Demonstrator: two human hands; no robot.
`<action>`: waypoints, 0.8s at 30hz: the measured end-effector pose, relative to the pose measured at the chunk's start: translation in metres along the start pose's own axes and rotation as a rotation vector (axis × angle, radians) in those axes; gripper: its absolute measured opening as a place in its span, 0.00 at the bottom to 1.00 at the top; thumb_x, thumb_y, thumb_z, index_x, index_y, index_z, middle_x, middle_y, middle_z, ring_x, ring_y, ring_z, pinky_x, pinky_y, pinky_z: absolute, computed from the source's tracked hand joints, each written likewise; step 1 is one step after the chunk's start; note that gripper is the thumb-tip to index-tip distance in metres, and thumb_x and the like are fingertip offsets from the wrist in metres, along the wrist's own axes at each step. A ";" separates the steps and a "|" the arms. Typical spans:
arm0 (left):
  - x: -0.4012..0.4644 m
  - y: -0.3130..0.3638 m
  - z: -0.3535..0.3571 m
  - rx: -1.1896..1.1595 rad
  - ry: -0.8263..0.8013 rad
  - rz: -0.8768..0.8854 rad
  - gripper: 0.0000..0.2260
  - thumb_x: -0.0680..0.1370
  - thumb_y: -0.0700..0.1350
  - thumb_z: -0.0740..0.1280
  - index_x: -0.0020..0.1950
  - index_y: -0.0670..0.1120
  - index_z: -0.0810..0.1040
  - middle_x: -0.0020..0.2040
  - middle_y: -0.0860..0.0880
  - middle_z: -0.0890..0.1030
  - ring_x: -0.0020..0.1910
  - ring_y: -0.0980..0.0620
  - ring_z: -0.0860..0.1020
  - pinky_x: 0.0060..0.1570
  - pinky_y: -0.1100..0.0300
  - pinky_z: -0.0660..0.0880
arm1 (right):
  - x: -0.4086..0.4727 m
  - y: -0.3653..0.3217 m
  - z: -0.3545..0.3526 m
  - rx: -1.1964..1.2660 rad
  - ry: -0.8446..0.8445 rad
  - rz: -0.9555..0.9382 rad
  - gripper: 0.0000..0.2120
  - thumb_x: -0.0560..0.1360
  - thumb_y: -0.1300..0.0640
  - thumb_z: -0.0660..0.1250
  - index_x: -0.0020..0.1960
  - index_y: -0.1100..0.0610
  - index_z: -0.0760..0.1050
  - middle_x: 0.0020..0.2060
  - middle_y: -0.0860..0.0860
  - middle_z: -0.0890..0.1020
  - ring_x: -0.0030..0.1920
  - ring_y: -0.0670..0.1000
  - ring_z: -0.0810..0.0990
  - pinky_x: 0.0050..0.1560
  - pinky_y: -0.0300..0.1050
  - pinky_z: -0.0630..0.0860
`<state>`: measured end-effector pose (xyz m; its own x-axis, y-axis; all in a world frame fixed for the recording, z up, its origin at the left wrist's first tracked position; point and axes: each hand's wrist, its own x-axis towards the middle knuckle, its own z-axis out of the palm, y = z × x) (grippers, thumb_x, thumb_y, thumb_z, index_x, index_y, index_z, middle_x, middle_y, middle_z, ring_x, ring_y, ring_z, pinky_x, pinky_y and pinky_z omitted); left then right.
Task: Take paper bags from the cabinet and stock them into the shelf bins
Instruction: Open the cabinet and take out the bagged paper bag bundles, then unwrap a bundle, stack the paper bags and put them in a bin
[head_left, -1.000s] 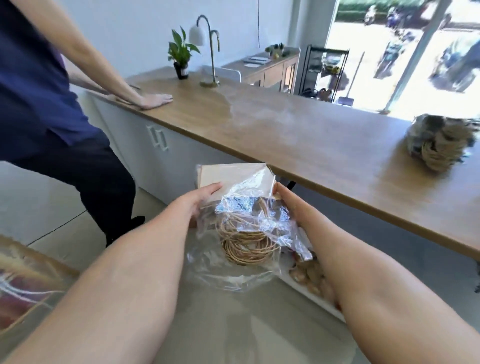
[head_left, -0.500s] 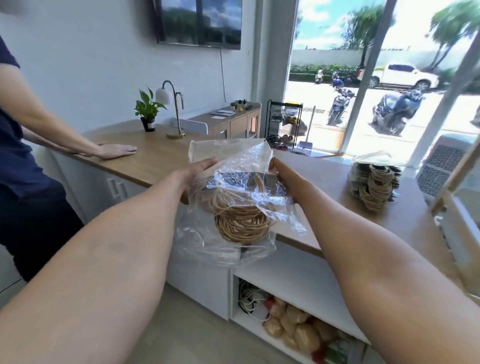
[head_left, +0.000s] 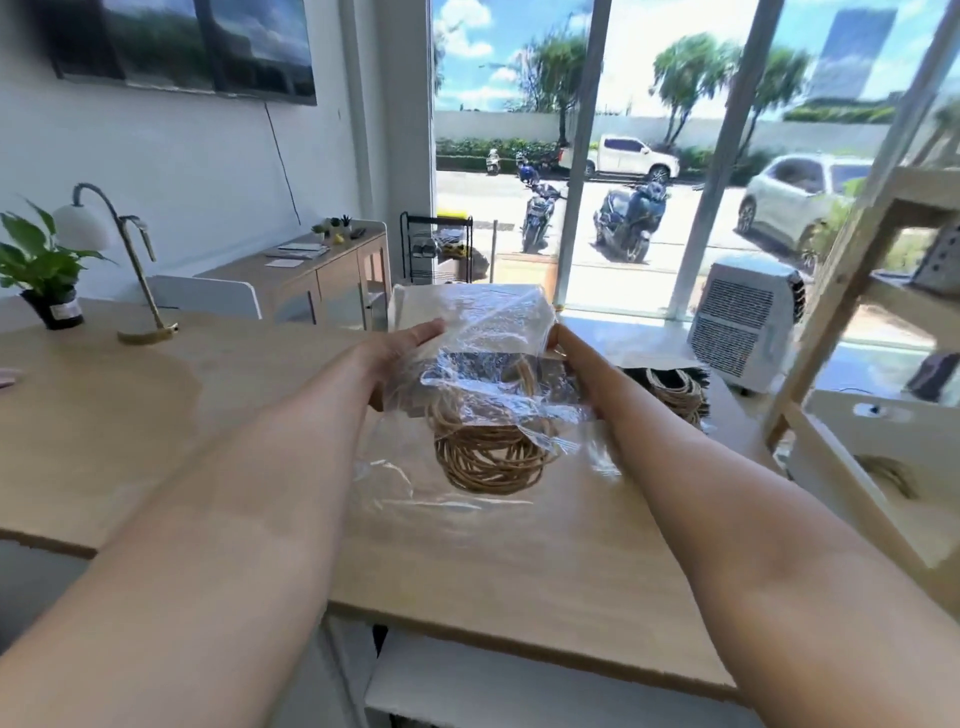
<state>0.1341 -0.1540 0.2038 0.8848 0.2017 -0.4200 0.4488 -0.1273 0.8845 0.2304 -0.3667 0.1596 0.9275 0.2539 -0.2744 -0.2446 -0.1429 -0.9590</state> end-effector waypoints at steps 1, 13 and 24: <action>0.019 0.008 -0.003 -0.010 -0.015 -0.042 0.27 0.73 0.63 0.67 0.50 0.39 0.72 0.39 0.41 0.79 0.31 0.48 0.81 0.37 0.61 0.79 | 0.028 0.002 -0.005 -0.015 0.033 0.025 0.34 0.58 0.38 0.67 0.56 0.59 0.80 0.43 0.59 0.78 0.33 0.57 0.70 0.35 0.42 0.69; 0.209 0.025 -0.001 0.165 -0.213 -0.253 0.35 0.77 0.68 0.55 0.79 0.54 0.51 0.80 0.46 0.46 0.78 0.44 0.51 0.75 0.47 0.56 | 0.165 0.029 -0.005 -0.013 0.086 0.298 0.15 0.70 0.45 0.65 0.48 0.55 0.76 0.40 0.51 0.81 0.41 0.53 0.78 0.45 0.45 0.77; 0.264 0.046 0.004 0.472 -0.112 -0.351 0.42 0.73 0.64 0.67 0.76 0.39 0.58 0.57 0.41 0.75 0.63 0.43 0.75 0.58 0.52 0.73 | 0.172 0.012 -0.008 -0.084 0.189 0.357 0.30 0.72 0.47 0.69 0.68 0.61 0.70 0.56 0.56 0.78 0.54 0.57 0.78 0.58 0.49 0.74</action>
<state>0.3891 -0.1106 0.1326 0.6702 0.2094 -0.7120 0.7007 -0.4947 0.5141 0.3891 -0.3325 0.1013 0.8260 -0.0049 -0.5637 -0.5438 -0.2702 -0.7945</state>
